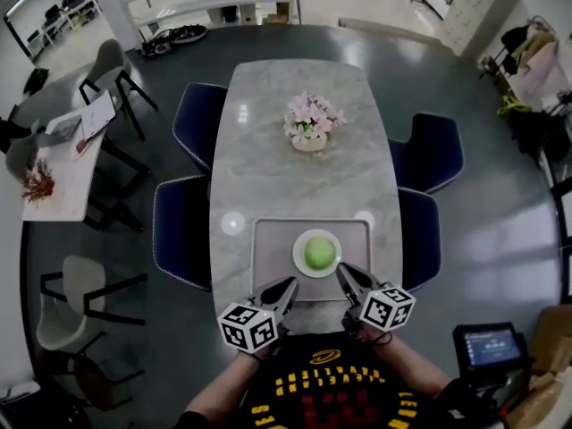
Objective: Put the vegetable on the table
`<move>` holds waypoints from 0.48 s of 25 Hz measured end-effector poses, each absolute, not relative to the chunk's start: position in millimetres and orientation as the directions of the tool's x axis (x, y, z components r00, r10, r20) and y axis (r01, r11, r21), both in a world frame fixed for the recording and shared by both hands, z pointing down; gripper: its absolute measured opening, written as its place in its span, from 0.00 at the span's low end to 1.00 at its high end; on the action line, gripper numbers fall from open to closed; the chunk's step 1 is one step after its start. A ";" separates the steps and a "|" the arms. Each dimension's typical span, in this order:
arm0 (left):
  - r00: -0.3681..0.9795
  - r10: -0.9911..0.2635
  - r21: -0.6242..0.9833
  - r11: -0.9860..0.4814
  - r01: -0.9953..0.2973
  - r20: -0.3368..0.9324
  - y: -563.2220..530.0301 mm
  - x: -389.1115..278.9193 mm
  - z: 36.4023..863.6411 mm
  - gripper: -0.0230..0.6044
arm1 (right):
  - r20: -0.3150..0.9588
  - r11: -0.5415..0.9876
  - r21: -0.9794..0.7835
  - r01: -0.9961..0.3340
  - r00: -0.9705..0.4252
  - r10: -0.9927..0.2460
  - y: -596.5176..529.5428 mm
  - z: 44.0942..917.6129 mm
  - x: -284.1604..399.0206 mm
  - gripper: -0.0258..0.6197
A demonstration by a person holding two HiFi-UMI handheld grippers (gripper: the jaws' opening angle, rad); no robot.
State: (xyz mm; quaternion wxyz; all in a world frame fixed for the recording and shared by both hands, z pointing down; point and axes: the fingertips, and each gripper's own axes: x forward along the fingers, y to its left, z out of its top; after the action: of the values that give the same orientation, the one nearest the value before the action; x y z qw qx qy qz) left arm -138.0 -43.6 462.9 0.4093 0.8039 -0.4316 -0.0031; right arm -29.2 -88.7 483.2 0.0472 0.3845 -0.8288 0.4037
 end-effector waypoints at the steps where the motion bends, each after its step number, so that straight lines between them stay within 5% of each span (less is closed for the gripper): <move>1: 0.633 -0.691 0.663 -0.295 -0.689 0.350 -46.5 -142.9 468.0 0.04 | 0.397 0.364 -0.632 -0.684 -0.689 -0.606 -89.6 485.4 -29.3 0.05; 12: 0.680 -0.608 0.747 -0.204 -0.633 0.410 -75.4 -166.5 535.9 0.08 | 0.488 0.260 -0.598 -0.758 -0.601 -0.633 -99.0 523.9 6.5 0.05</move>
State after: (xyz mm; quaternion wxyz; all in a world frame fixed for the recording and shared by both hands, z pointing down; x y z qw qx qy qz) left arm -166.5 -75.4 535.9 0.4878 0.7758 -0.4000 0.0126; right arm 6.5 -99.0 523.9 0.0747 0.4401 -0.7902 0.4199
